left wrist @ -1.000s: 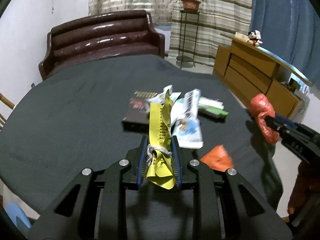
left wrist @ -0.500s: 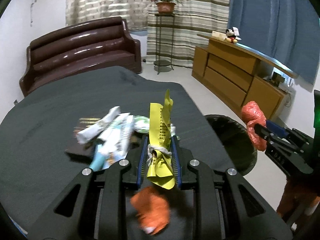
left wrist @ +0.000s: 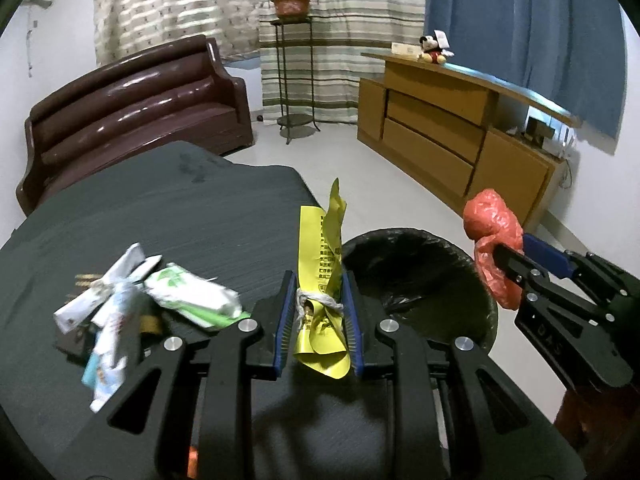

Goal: Collect trash
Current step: 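Carry both items over the bin and open both tools to drop them, then move the left tool to the orange plastic bag and grasp it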

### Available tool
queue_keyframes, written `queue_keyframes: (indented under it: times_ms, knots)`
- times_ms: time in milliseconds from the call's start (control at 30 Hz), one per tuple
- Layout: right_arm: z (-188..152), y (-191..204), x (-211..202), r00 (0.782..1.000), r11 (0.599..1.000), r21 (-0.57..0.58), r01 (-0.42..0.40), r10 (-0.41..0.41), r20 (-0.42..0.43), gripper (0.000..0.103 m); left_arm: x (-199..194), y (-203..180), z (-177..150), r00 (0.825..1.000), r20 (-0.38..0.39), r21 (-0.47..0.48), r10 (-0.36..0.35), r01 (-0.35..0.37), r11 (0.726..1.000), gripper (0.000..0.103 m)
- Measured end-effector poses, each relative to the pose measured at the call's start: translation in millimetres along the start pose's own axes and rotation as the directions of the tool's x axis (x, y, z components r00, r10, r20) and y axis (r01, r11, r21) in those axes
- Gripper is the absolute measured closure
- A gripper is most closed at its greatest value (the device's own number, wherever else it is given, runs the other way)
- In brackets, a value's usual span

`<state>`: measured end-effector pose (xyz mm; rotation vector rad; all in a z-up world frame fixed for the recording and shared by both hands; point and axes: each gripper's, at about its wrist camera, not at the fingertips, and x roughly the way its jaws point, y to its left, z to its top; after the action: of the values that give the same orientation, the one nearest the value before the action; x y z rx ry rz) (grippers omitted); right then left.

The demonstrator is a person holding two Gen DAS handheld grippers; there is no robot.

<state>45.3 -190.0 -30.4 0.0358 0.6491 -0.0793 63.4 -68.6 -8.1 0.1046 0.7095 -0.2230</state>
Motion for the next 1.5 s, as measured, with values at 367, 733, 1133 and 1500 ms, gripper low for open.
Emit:
queue_keyframes:
  times_ms: [367, 733, 1133, 1500]
  knots:
    - [4.1, -12.3, 13.8, 1.000, 0.999, 0.041, -0.007, 0.008, -0.018, 0.073, 27.3, -23.0, 15.7, 1.000, -0.014, 0.038, 0.011, -0.010, 0.999, 0.080]
    - [8.1, -24.1, 19.3, 1.000, 0.996, 0.086, 0.000, 0.002, -0.022, 0.057, 41.0, -27.0, 21.0, 0.999, -0.022, 0.040, 0.040, -0.039, 0.998, 0.047]
    - [12.5, -19.8, 7.8, 1.000, 0.996, 0.091, -0.007, 0.007, -0.002, 0.052, 27.3, -16.0, 20.0, 0.999, -0.026, 0.022, 0.041, -0.040, 0.999, 0.043]
    - [3.0, -4.2, -16.8, 0.998, 0.995, 0.080, -0.054, 0.055, -0.002, 0.049, -15.3, 13.7, -1.0, 0.996, -0.024, -0.008, 0.080, -0.081, 0.997, 0.042]
